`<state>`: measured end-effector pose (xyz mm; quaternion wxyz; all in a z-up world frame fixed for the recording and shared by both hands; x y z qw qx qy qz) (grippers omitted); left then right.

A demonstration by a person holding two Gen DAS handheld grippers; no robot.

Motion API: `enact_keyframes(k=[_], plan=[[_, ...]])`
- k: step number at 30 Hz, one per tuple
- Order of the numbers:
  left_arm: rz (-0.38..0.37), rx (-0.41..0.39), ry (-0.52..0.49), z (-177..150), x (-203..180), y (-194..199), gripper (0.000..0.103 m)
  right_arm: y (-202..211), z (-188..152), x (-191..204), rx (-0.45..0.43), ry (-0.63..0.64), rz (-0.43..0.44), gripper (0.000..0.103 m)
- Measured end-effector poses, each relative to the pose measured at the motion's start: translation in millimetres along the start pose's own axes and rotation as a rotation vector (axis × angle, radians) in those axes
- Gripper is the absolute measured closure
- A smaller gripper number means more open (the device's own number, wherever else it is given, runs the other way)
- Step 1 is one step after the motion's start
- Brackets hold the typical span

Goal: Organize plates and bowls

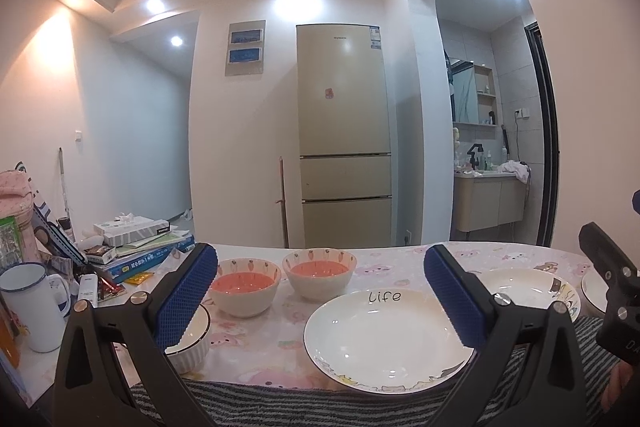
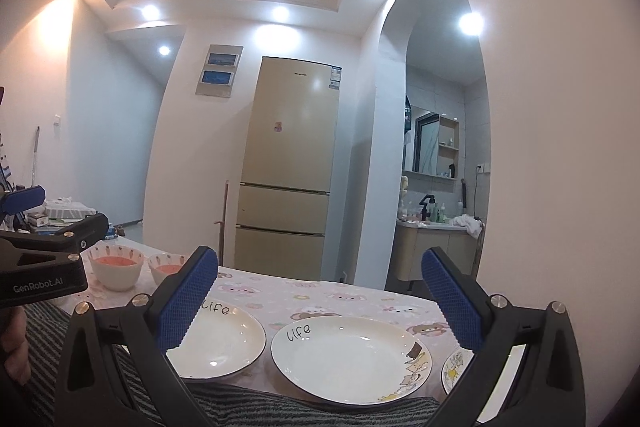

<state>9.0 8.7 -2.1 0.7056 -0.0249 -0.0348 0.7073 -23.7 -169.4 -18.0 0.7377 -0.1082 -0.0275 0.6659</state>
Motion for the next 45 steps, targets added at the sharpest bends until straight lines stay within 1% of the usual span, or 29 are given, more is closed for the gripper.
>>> enact_keyframes(k=[5, 8, 11, 13, 15, 17, 20, 22, 23, 25, 29, 32, 33, 35, 37, 39, 42, 45], plan=[[0.001, 0.002, 0.003, 0, 0, -1, 0.000, -7, -3, -7, 0.041, -0.033, -0.013, 0.000], [0.013, -0.005, 0.010, 1, 3, 1, 0.000, -6, -3, -12, 0.042, -0.056, -0.029, 0.000], [0.012, -0.013, 0.011, 2, 3, 3, 0.000, -6, -3, -11, 0.048, -0.045, -0.044, 0.000], [0.012, -0.011, 0.005, 2, 2, 3, 0.000, -11, -4, -7, 0.065, -0.019, -0.064, 0.000], [0.011, -0.003, -0.001, 1, 1, 1, 0.000, -15, -5, -8, 0.085, -0.024, -0.066, 0.000], [0.008, 0.003, -0.003, 1, 1, 0, 0.000, -15, -5, -12, 0.085, -0.041, -0.064, 0.000], [-0.008, 0.005, 0.017, 5, 5, 0, 0.000, -13, -4, -17, 0.078, -0.053, -0.087, 0.000], [-0.021, 0.013, 0.028, 9, 7, 0, 0.000, -14, 2, -23, 0.094, -0.068, -0.085, 0.000], [-0.022, 0.018, 0.027, 12, 9, 0, 0.000, -16, 7, -27, 0.112, -0.079, -0.066, 0.000], [-0.024, 0.023, 0.033, 21, 13, 3, 0.000, -22, 25, -38, 0.154, -0.132, 0.017, 0.000], [-0.026, 0.021, 0.021, 58, 26, 8, 0.000, -33, 69, -53, 0.164, -0.216, 0.125, 0.000], [0.002, -0.010, -0.004, 90, 36, 14, 0.000, -46, 98, -54, 0.170, -0.268, 0.218, 0.000], [0.030, -0.020, -0.016, 102, 41, 15, 0.000, -51, 108, -51, 0.178, -0.274, 0.244, 0.000], [0.066, -0.033, -0.032, 119, 48, 17, 0.000, -59, 121, -44, 0.192, -0.277, 0.262, 0.000], [0.073, -0.066, -0.024, 131, 56, 19, 0.000, -67, 134, -36, 0.188, -0.306, 0.289, 0.000], [0.103, -0.085, -0.022, 142, 65, 18, 0.000, -74, 143, -27, 0.179, -0.307, 0.289, 0.000], [0.106, -0.108, 0.000, 157, 74, 15, 0.000, -84, 159, -7, 0.132, -0.283, 0.256, 0.000], [0.105, -0.109, 0.036, 171, 85, 7, 0.000, -96, 179, 12, 0.086, -0.285, 0.219, 0.000]])
Point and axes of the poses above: each gripper's, at about its wrist camera, not at the fingertips, and y roughly against the way its jaws point, x to its left, z to its top, the point moved 1 cm from there along -y, roughly the way its jaws point, and after that the axes turned 9 degrees about -x, right-handed, at the moved point
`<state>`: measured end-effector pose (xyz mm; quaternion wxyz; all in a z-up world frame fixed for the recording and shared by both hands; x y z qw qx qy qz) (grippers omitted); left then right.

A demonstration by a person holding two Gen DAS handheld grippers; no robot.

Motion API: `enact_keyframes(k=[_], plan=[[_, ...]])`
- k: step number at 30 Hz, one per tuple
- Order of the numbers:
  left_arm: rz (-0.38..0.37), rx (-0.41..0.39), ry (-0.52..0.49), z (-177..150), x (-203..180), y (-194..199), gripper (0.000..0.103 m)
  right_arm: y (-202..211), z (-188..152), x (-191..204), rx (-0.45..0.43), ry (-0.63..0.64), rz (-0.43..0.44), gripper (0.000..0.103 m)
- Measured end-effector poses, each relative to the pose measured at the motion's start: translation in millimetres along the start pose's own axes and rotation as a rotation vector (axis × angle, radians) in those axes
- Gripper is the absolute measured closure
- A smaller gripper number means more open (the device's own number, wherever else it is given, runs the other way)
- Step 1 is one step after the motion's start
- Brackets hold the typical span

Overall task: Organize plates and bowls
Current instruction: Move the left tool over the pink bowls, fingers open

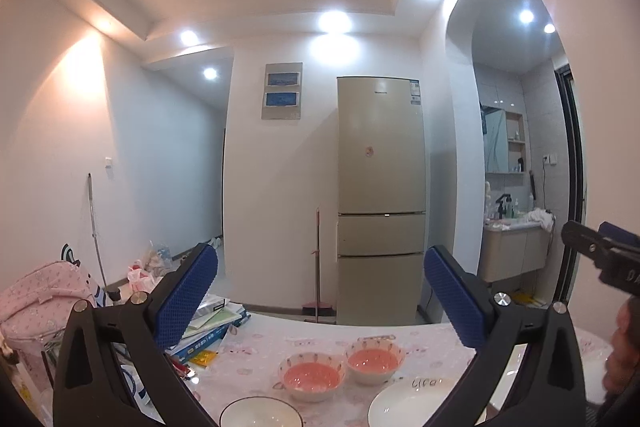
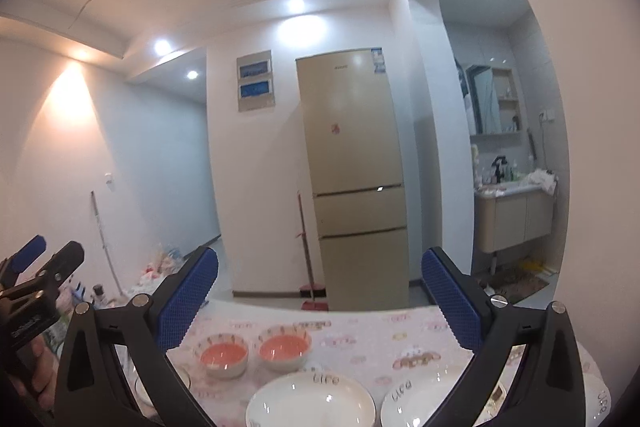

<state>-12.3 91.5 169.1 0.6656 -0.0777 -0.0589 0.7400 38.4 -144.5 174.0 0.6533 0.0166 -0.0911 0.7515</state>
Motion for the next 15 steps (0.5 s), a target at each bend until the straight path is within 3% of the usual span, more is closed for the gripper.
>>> enact_keyframes(k=[7, 12, 15], plan=[[0.019, 0.018, 0.015, 51, 6, -52, 0.000, -52, 48, 34, -0.024, -0.102, -0.002, 0.000], [-0.002, 0.044, 0.139, 57, 27, -73, 0.000, -89, 40, 38, 0.023, -0.141, -0.021, 0.000], [-0.031, 0.052, 0.129, 50, 21, -88, 0.000, -123, 32, 47, 0.058, -0.090, -0.043, 0.000]])
Point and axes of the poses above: each gripper's, at about its wrist camera, not at the fingertips, and y roughly against the way its jaws point, x to its left, z to its top, the point moved 1 cm from there along -y, roughly the way its jaws point, and after that the axes turned 9 degrees about -x, right-handed, at the moved point
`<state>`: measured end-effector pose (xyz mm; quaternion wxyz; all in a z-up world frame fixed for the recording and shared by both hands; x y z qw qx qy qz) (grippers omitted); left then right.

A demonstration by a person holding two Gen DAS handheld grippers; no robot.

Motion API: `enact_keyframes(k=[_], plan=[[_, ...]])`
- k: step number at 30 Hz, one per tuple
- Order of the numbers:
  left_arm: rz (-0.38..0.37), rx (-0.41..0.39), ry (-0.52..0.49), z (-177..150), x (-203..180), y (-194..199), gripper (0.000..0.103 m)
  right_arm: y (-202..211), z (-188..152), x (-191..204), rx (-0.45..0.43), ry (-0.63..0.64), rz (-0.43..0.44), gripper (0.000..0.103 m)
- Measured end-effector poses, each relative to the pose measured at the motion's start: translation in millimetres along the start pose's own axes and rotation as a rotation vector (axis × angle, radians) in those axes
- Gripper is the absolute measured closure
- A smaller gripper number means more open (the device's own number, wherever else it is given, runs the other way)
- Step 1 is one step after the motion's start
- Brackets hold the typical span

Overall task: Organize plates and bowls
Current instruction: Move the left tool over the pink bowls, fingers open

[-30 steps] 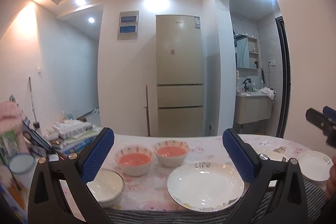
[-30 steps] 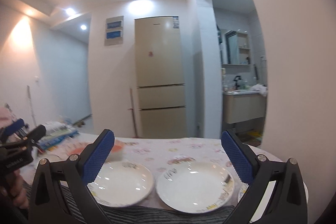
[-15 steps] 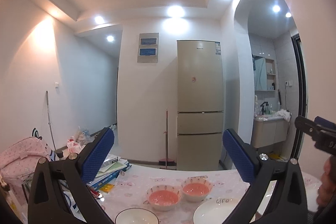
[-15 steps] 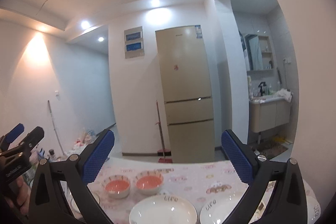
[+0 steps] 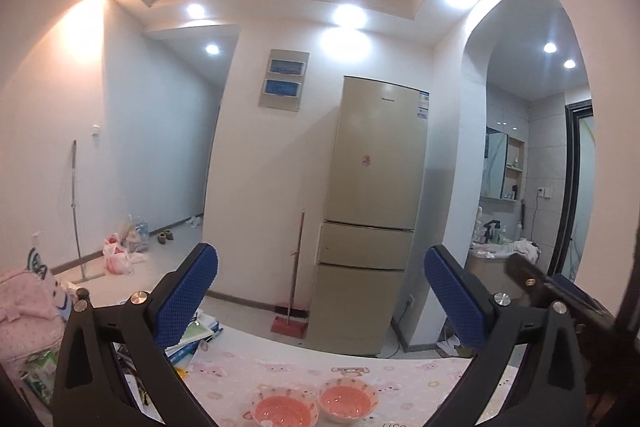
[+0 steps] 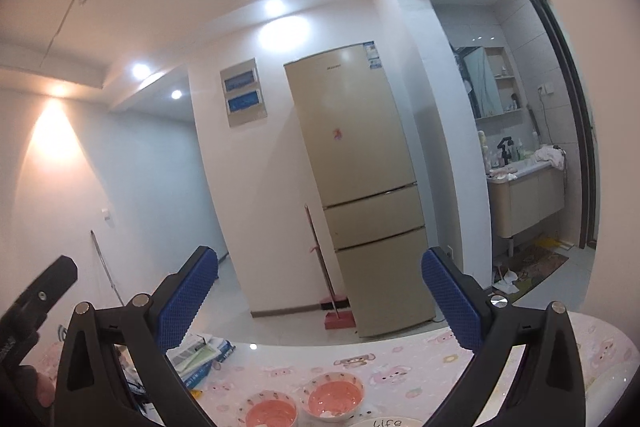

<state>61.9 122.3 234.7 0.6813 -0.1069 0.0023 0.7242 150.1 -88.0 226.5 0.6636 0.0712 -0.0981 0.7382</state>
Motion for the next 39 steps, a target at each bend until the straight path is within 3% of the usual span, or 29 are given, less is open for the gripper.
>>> enact_keyframes(k=[4, 9, 14, 16, 19, 23, 26, 30, 34, 39], plan=[[0.027, 0.042, -0.013, -13, -1, -31, 0.000, -31, -14, -1, 0.023, 0.050, -0.047, 0.000], [-0.059, 0.125, 0.062, -51, 4, -90, 0.000, -73, -50, -27, 0.110, 0.032, -0.131, 0.000], [-0.062, 0.382, 0.066, -126, 7, -159, 0.003, -115, -84, -51, 0.245, 0.021, -0.126, 0.001], [-0.026, 0.445, 0.018, -150, 2, -175, 0.006, -135, -98, -58, 0.329, -0.011, -0.100, 0.015], [-0.022, 0.533, 0.002, -178, -5, -190, 0.015, -155, -119, -68, 0.420, -0.046, -0.069, 0.021], [-0.027, 0.621, -0.023, -203, -13, -206, 0.020, -177, -143, -74, 0.510, -0.086, -0.043, 0.028], [-0.039, 0.701, -0.059, -223, -21, -213, 0.040, -194, -168, -75, 0.590, -0.090, -0.054, 0.042], [-0.062, 0.761, -0.100, -240, -30, -216, 0.045, -213, -205, -76, 0.690, -0.123, -0.029, 0.045], [-0.061, 0.831, -0.088, -259, -31, -229, 0.062, -221, -236, -67, 0.754, -0.080, -0.024, 0.047], [-0.056, 0.918, -0.072, -291, -28, -242, 0.066, -236, -272, -69, 0.881, -0.103, -0.017, 0.066]])
Point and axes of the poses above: each gripper's, at about its wrist camera, not at the fingertips, and y roughly against the way its jaws point, x to its left, z to its top, the point moved 1 cm from there along -y, roughly the way its jaws point, and after that the axes turned 9 degrees about -x, right-handed, at the moved point
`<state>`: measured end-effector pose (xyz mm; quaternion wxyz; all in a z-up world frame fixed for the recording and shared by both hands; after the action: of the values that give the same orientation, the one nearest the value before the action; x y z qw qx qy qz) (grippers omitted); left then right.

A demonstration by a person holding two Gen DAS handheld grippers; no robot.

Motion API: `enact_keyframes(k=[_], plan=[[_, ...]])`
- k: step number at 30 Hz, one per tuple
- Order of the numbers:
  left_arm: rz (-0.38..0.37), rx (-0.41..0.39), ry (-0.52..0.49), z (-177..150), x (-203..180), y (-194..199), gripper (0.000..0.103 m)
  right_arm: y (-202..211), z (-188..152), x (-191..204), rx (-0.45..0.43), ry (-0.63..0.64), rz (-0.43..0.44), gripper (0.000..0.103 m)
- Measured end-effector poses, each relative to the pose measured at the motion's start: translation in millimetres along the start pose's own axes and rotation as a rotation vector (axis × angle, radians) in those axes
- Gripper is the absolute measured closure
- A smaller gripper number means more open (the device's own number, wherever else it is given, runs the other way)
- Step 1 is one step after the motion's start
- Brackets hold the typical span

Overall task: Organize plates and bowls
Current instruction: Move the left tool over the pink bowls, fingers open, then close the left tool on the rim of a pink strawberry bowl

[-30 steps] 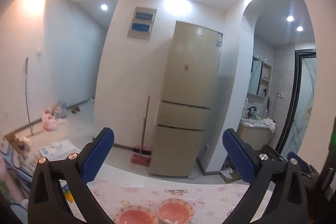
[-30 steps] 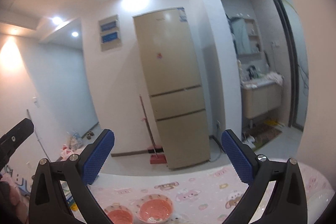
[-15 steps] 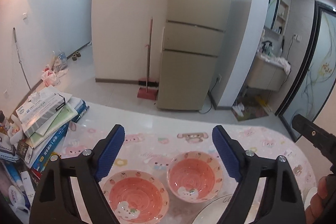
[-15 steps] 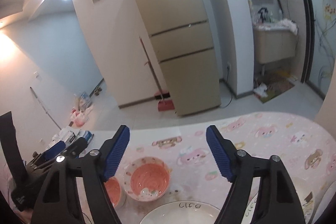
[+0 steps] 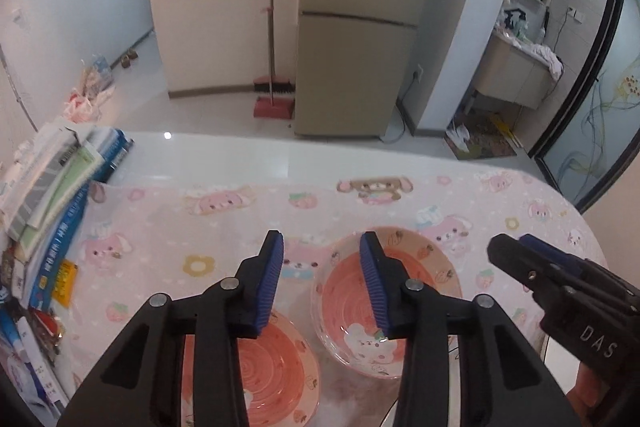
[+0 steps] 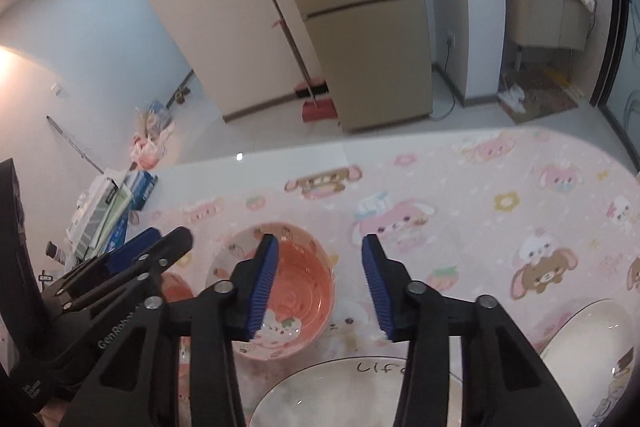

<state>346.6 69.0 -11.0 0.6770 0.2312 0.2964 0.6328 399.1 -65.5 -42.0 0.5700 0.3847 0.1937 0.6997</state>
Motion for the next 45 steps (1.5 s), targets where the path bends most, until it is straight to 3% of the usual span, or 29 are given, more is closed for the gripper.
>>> enact_keyframes(k=[3, 6, 10, 16, 18, 19, 23, 25, 27, 32, 45], plan=[[0.025, 0.034, 0.000, -5, 1, -17, 0.067, -14, -7, -3, 0.048, 0.003, -0.025, 0.076], [0.023, 0.077, 0.020, -10, 8, -30, 0.068, -21, -10, -8, 0.050, 0.013, -0.058, 0.076], [-0.004, 0.131, 0.056, -16, 15, -42, 0.068, -35, -17, -12, 0.119, -0.006, -0.021, 0.076], [-0.007, 0.152, 0.010, -24, 9, -55, 0.068, -56, -28, -14, 0.205, -0.034, -0.030, 0.082], [0.013, 0.155, -0.038, -26, 3, -56, 0.074, -58, -30, -17, 0.198, -0.067, -0.019, 0.082], [0.024, 0.165, -0.055, -27, 2, -57, 0.082, -57, -31, -19, 0.180, -0.080, -0.016, 0.082], [0.016, 0.182, -0.040, -28, 2, -57, 0.088, -56, -30, -14, 0.142, -0.024, -0.020, 0.082], [0.011, 0.183, -0.044, -28, 2, -57, 0.089, -62, -32, -10, 0.186, 0.021, -0.019, 0.082], [0.001, 0.186, -0.030, -28, 4, -57, 0.090, -66, -34, -7, 0.225, 0.045, 0.005, 0.094], [-0.070, 0.204, 0.042, -27, 13, -56, 0.094, -62, -35, -2, 0.187, 0.087, -0.059, 0.095], [-0.111, 0.166, 0.054, -16, 10, -31, 0.096, -32, -20, -14, 0.144, 0.005, 0.019, 0.096]])
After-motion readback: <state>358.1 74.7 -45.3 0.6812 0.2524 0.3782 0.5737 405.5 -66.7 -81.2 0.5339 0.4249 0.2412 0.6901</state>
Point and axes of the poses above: each gripper's, at about its wrist camera, not at the fingertips, and y roughly against the way its jaws point, x to its left, z to its top, the point moved 1 cm from there along -y, roughly the way its jaws point, and after that the axes turned 9 degrees about -x, right-handed, at the moved point
